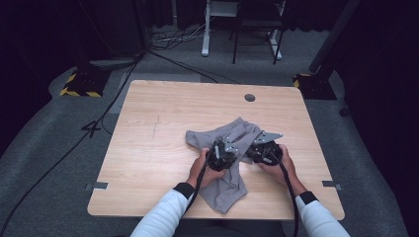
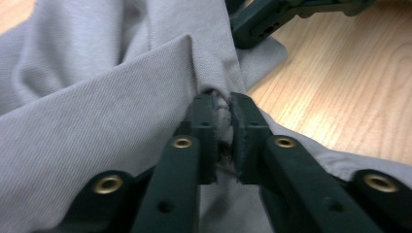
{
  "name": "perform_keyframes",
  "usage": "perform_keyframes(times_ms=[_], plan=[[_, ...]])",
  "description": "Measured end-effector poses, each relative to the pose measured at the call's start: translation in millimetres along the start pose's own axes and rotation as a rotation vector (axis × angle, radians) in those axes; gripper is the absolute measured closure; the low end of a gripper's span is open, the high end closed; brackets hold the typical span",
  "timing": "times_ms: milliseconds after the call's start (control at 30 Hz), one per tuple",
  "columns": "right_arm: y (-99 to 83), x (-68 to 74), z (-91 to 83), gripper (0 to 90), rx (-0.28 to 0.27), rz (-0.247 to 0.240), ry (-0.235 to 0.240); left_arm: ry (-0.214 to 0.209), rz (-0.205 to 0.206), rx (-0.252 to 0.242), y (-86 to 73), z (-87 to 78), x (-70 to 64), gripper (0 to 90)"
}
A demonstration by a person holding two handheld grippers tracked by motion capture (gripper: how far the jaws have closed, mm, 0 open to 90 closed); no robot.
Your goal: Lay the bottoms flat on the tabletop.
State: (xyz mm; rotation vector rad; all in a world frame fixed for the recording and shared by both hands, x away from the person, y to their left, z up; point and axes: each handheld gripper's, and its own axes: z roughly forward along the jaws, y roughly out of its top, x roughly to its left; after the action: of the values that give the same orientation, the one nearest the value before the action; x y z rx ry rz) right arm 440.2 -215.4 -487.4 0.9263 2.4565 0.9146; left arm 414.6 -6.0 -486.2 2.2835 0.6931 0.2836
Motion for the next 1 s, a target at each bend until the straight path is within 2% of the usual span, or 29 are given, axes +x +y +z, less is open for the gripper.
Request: perform_keyframes(times_ms=[33, 67, 167, 233, 267, 300, 333, 367, 400, 433, 467, 500, 600, 633, 700, 733, 800, 833, 867, 900, 933, 967, 1000], plan=[[0.0, 0.0, 0.0, 66.9, 0.0, 0.0, 0.0, -0.005, -0.001, -0.014, -0.9, -3.0, 1.6, 82.0], [-0.4, -0.5, -0.9, 72.6, 0.006, -0.002, -0.002, -0.016, 0.004, -0.025, -2.3, -8.7, 2.9, 83.3], [-3.2, -3.3, -3.4, 84.8, 0.021, -0.024, -0.055, -0.011, 0.023, -0.058, -6.8, -28.2, 7.7, 84.4], [-7.3, -12.0, -5.7, 88.3, 0.029, 0.005, -0.091, -0.009, 0.016, -0.105, -12.3, -51.6, 14.5, 84.4], [-8.2, -14.2, -6.5, 89.5, 0.035, 0.013, -0.101, -0.007, 0.004, -0.149, -18.5, -73.6, 21.2, 84.4], [-9.6, -17.4, -6.6, 89.8, 0.052, 0.01, -0.129, 0.01, 0.003, -0.165, -22.5, -85.9, 25.1, 84.4], [-9.6, -17.4, -6.6, 89.8, 0.052, 0.01, -0.129, 0.01, 0.003, -0.165, -22.5, -85.9, 25.1, 84.4], [-11.3, -21.0, -7.7, 89.8, 0.054, 0.015, -0.139, 0.039, -0.01, -0.185, -28.8, -100.8, 29.9, 84.4], [-14.8, -29.6, -9.9, 89.8, 0.06, 0.04, -0.161, 0.067, -0.027, -0.193, -39.1, -118.5, 38.3, 84.4], [-15.6, -32.0, -10.6, 89.8, 0.066, 0.042, -0.175, 0.089, -0.041, -0.198, -46.3, -127.1, 42.8, 84.4], [-16.9, -35.2, -11.3, 89.8, 0.071, 0.04, -0.192, 0.093, -0.051, -0.2, -52.3, -132.8, 47.3, 84.4], [-18.1, -37.2, -11.8, 89.8, 0.072, 0.044, -0.202, 0.093, -0.051, -0.2, -52.3, -132.8, 47.3, 84.3], [-21.9, -44.2, -13.7, 89.8, 0.074, 0.049, -0.226, 0.116, -0.118, -0.172, -81.8, -148.3, 60.0, 84.3], [-24.7, -49.7, -15.7, 89.8, 0.084, 0.049, -0.25, 0.118, -0.129, -0.16, -91.3, -151.6, 63.0, 84.3], [-26.4, -52.3, -16.7, 89.8, 0.086, 0.055, -0.26, 0.124, -0.153, -0.133, -111.1, -157.5, 64.9, 84.3], [-29.4, -57.3, -18.7, 89.8, 0.093, 0.062, -0.283, 0.118, -0.181, -0.126, -125.2, -162.6, 64.9, 84.3], [-32.8, -62.5, -20.9, 89.9, 0.1, 0.065, -0.308, 0.11, -0.202, -0.102, -138.5, -167.4, 63.2, 84.3], [-32.8, -62.5, -20.9, 89.9, 0.1, 0.065, -0.308, 0.11, -0.202, -0.102, -138.5, -167.4, 63.2, 84.3], [-36.4, -67.9, -23.3, 89.7, 0.11, 0.071, -0.334, 0.108, -0.205, -0.086, -144.3, -169.7, 60.9, 84.2], [-39.6, -71.1, -24.0, 89.6, 0.127, 0.069, -0.366, 0.088, -0.223, -0.073, -151.8, -172.1, 58.0, 84.1], [-41.7, -73.4, -25.3, 89.4, 0.124, 0.077, -0.372, 0.072, -0.233, -0.054, -161.1, -173.7, 51.3, 84.0], [-41.7, -73.4, -25.3, 89.4, 0.124, 0.077, -0.372, 0.072, -0.233, -0.054, -161.1, -173.7, 51.3, 83.6], [-47.2, -79.2, -30.7, 81.7, 0.097, 0.124, -0.348, 0.061, -0.24, -0.041, -165.6, -173.5, 46.2, 82.6]])
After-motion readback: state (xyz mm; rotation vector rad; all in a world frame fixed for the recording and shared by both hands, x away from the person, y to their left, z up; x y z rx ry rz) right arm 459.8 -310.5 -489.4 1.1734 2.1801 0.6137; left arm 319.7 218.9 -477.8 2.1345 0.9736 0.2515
